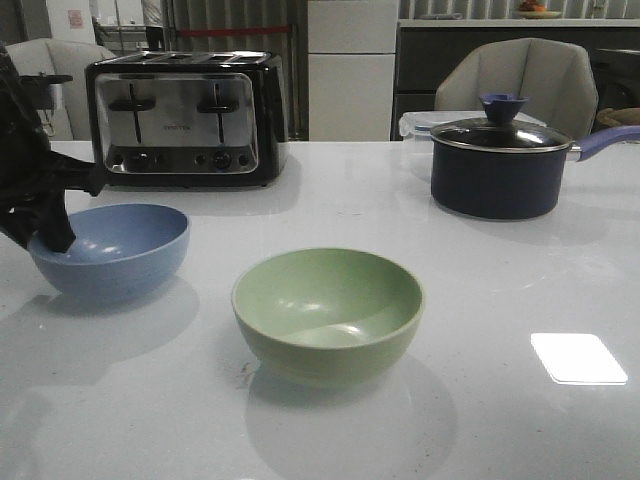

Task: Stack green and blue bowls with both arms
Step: 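Grasp the light blue bowl rim with the left gripper, then lift the blue bowl and lower it into the green bowl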

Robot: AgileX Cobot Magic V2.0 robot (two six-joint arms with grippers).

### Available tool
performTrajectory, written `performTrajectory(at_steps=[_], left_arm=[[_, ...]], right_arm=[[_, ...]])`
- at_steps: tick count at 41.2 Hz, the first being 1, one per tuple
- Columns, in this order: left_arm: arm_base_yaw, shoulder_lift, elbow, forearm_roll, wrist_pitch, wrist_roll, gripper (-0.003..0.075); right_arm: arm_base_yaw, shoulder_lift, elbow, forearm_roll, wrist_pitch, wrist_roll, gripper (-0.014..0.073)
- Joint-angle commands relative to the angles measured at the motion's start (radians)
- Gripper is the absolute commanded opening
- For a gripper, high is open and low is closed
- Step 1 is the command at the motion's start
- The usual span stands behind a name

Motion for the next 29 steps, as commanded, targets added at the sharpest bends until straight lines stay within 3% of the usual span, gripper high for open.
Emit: performTrajectory(at_steps=[1,16,29], left_arm=[[0.002,-0.048,-0.034,-0.010,-0.024,-0.008,0.0095],[-0.037,-0.182,-0.145,-0.054,0.162,0.053,0.0093],[-0.197,-0.236,-0.267,-0.105,0.295,0.105,0.0093]], right_arm=[[0.000,-0.002,-0.027,-0.007,-0.059,0.002,0.0405],[0.000,-0.002,-0.027,-0.007,-0.059,0.002,0.0405],[0.000,-0.002,-0.027,-0.007,-0.059,0.002,0.0405]])
